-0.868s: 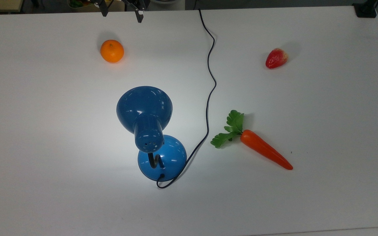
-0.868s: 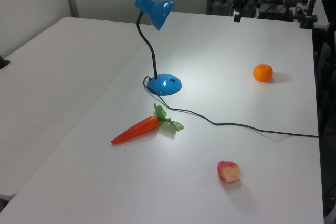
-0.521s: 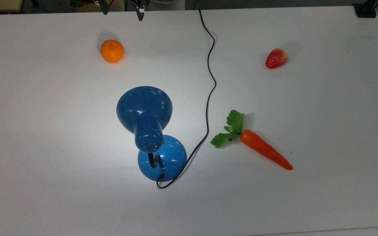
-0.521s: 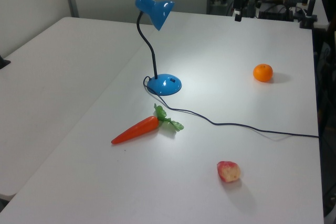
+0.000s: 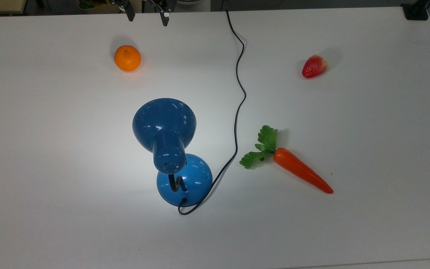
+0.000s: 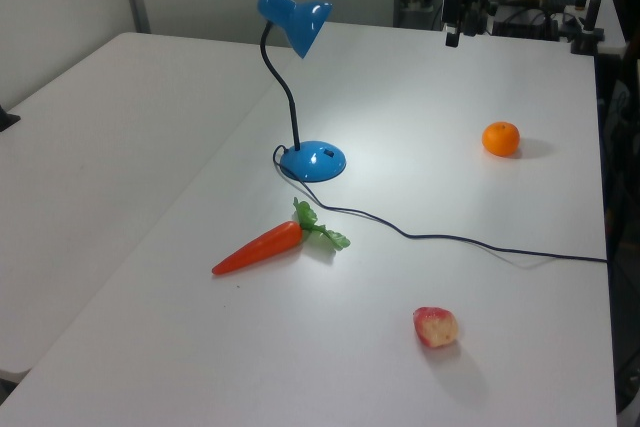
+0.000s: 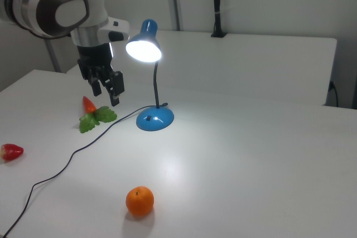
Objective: Turn off lamp
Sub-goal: 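Move the gripper from its start pose toward the blue lamp, then lower the gripper over the switch on the blue lamp base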
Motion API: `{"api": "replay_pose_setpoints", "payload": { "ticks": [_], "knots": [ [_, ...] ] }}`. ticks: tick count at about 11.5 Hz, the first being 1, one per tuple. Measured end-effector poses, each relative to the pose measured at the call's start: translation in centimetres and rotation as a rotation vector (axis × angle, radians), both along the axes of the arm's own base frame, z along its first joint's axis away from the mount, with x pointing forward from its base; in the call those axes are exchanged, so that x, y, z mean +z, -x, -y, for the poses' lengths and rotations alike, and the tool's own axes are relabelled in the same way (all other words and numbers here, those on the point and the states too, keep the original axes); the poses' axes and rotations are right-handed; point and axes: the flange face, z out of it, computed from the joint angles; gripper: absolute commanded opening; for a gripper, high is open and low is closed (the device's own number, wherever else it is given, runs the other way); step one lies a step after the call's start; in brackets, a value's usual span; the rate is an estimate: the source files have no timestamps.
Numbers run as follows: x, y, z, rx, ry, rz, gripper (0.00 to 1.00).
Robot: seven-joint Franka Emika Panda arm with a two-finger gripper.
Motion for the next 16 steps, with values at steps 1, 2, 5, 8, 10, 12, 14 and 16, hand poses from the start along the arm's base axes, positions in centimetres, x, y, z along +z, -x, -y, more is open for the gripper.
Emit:
{"api": "replay_pose_setpoints", "payload": {
  "ticks": [1, 2, 5, 8, 10, 12, 14, 16],
  "knots": [
    [-0.2, -0.1, -0.1, 0.022, 0.001, -0.002, 0.0],
    [-0.4, -0.2, -0.3, 0.046, 0.001, -0.005, 0.0],
    [-2.0, -1.1, -1.7, 0.113, 0.005, -0.016, 0.0],
    [-4.3, -4.0, -3.4, 0.122, -0.011, 0.079, 0.0],
    [-7.1, -6.2, -4.5, 0.131, -0.01, 0.125, 0.0],
    [-10.2, -8.4, -6.4, 0.149, 0.007, 0.183, 0.0],
    [-13.2, -10.1, -7.5, 0.156, 0.023, 0.232, 0.0],
    [-14.8, -11.4, -8.6, 0.167, 0.032, 0.25, 0.0]
  ]
}}
